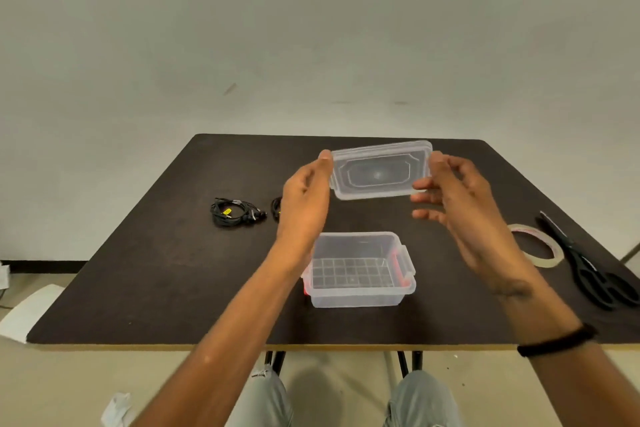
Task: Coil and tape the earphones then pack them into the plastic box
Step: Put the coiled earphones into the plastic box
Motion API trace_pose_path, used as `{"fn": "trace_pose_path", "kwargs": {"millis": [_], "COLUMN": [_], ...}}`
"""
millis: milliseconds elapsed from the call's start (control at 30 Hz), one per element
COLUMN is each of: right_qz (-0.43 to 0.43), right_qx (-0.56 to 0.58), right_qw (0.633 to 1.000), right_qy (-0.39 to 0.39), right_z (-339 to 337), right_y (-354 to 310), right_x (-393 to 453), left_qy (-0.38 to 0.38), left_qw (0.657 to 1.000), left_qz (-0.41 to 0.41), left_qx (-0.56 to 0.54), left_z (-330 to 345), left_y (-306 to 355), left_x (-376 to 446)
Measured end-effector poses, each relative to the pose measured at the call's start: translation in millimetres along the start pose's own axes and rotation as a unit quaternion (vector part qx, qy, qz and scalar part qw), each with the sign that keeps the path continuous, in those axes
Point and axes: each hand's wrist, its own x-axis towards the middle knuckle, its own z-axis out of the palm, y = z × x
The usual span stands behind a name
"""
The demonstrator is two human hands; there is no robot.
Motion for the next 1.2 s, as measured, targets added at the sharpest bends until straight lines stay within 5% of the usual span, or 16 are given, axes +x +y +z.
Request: {"fn": "trace_pose_path", "kwargs": {"millis": [167, 300, 467, 533, 633, 733, 833, 1200], "right_qz": [0.083, 0.095, 0.067, -0.005, -0.121, -0.248, -0.288, -0.300], "right_qx": [0.010, -0.063, -0.231, -0.322, -0.378, -0.451, -0.523, -0.596], "right_qw": [0.996, 0.993, 0.970, 0.947, 0.910, 0.814, 0.731, 0.666], "right_qy": [0.015, 0.034, 0.043, 0.017, -0.122, -0.268, -0.330, -0.333], "right_z": [-7, -8, -4, 8, 50, 105, 152, 180], "right_y": [33, 60, 75, 68, 47, 37, 43, 60], "right_x": [55, 80, 92, 88, 82, 77, 76, 78], "left_qy": [-0.062, -0.108, 0.009, 0.023, -0.043, -0.089, -0.122, -0.194], "left_qw": [0.989, 0.965, 0.934, 0.903, 0.816, 0.731, 0.701, 0.632], "left_qz": [-0.058, -0.021, 0.087, 0.100, 0.066, 0.100, 0.137, 0.248], "left_qx": [0.124, 0.239, 0.347, 0.417, 0.573, 0.669, 0.690, 0.708], "left_z": [26, 24, -55, -102, -161, -195, -206, -207], "left_y": [-11, -6, -2, -15, -34, -46, -50, -57], "left_x": [49, 69, 83, 79, 63, 49, 50, 75]}}
